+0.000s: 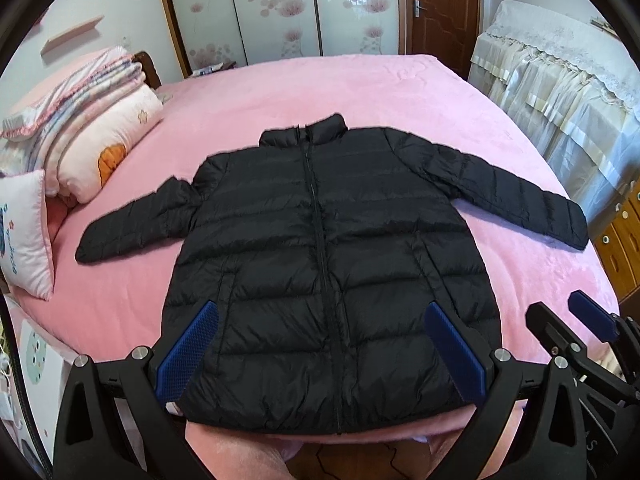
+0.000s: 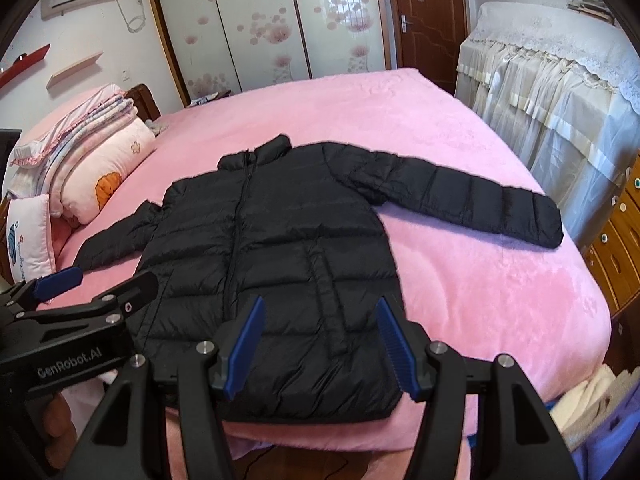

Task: Fold large clothes
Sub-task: 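Grasp the sleeve cuff nearest the right tool with the right gripper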

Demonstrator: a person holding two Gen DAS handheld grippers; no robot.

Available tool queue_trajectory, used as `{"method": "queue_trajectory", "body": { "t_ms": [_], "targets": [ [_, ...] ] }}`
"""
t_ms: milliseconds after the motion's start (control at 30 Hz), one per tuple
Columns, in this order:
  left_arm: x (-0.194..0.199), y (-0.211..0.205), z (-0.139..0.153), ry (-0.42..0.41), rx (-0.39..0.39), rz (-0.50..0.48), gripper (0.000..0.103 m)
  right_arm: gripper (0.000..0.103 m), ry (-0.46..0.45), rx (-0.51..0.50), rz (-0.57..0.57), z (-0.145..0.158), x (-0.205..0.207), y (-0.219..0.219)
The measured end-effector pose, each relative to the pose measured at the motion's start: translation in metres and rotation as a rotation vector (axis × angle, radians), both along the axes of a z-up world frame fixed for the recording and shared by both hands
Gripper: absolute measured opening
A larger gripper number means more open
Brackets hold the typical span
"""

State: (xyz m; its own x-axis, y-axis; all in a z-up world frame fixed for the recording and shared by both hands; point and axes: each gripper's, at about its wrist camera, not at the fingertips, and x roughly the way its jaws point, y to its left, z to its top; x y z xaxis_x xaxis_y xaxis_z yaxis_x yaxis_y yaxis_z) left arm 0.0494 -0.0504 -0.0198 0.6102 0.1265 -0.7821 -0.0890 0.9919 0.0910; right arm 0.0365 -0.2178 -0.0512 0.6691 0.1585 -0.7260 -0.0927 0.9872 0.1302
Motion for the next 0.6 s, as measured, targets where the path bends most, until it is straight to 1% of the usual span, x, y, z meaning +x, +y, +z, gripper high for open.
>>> {"method": "queue_trajectory", "body": {
  "t_ms": [167,400,600],
  "targets": [
    [0.025,-0.016,0.009,-0.038,0.025,-0.016,0.103,0.059,-0.047,0.018,-0.024,0.003,0.019,-0.022],
    [0.069,-0.05,0.019,-0.104,0.059,-0.063,0.103,0.059,-0.119,0.027,-0.079,0.007,0.044,-0.057],
    [0.108,-0.079,0.015,-0.147,0.079,-0.101,0.103,0.059,-0.136,0.033,-0.171,0.002,0.068,-0.094]
  ]
}}
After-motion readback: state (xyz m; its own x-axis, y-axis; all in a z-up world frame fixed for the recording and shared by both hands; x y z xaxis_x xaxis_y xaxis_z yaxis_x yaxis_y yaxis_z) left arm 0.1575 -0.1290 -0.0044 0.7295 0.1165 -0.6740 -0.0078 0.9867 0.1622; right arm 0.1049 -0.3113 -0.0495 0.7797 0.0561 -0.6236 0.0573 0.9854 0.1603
